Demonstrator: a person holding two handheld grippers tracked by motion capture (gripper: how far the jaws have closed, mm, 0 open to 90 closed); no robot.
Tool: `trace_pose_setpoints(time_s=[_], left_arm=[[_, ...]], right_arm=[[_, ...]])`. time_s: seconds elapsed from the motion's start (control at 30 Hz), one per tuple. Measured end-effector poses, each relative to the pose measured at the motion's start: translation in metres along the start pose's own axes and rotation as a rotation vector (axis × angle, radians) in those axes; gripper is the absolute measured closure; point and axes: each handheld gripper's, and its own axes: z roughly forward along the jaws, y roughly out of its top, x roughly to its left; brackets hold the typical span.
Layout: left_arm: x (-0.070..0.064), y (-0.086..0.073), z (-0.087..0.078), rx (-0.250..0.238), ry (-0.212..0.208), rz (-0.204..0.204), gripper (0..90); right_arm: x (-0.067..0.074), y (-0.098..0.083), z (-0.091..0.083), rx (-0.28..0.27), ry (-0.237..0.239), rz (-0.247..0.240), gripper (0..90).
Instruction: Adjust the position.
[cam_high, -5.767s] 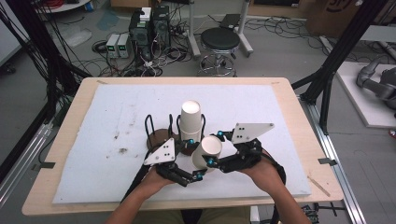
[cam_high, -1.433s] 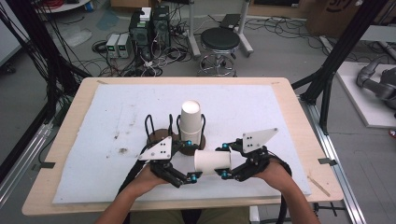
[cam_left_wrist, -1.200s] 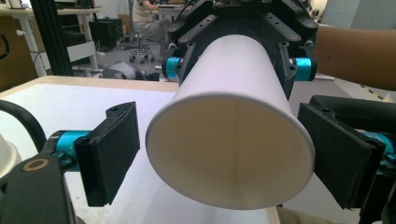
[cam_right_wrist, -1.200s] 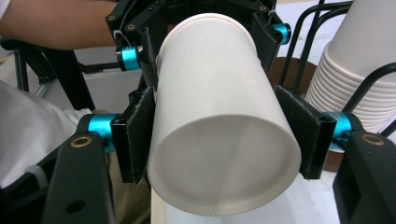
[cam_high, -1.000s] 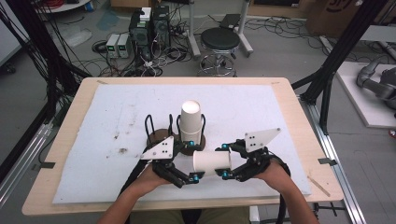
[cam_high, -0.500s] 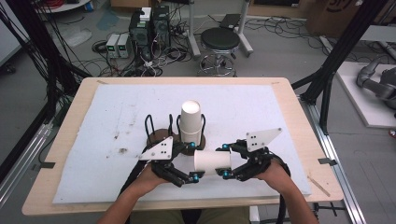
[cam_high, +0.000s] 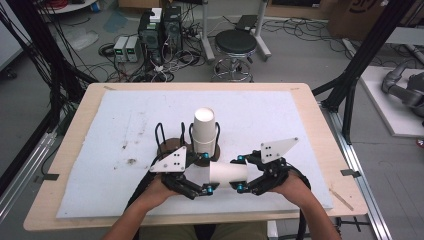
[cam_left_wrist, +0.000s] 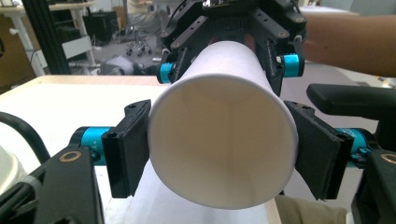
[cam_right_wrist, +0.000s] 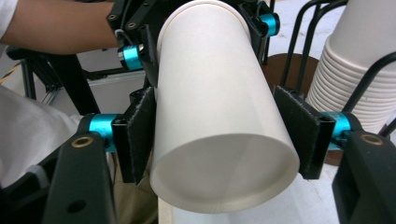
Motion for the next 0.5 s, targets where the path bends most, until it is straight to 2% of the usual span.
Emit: trace_pose_setpoints(time_s=[0.07,0.23,0.33,0.37,0.5], left_arm=[[0.001,0.001,0.0,0.023,0.007,-0.006,27.1],[0.003,0.005,-0.003,0.083,0.028,-0.019,27.3],[0.005,0.01,-0.004,0.128,0.035,-0.023,27.4],[0.005,0.011,-0.004,0.142,0.037,-0.024,27.4],[0.008,0.019,-0.005,0.204,0.042,-0.018,27.4]], right_arm=[[0.0,0.0,0.0,0.001,-0.026,0.0,24.6],[0.003,0.006,-0.006,0.007,-0.067,-0.024,23.3],[0.006,0.011,-0.009,0.041,-0.108,-0.054,23.2],[0.007,0.013,-0.009,0.06,-0.126,-0.087,23.2],[0.012,0.023,-0.006,0.141,-0.168,-0.158,23.3]])
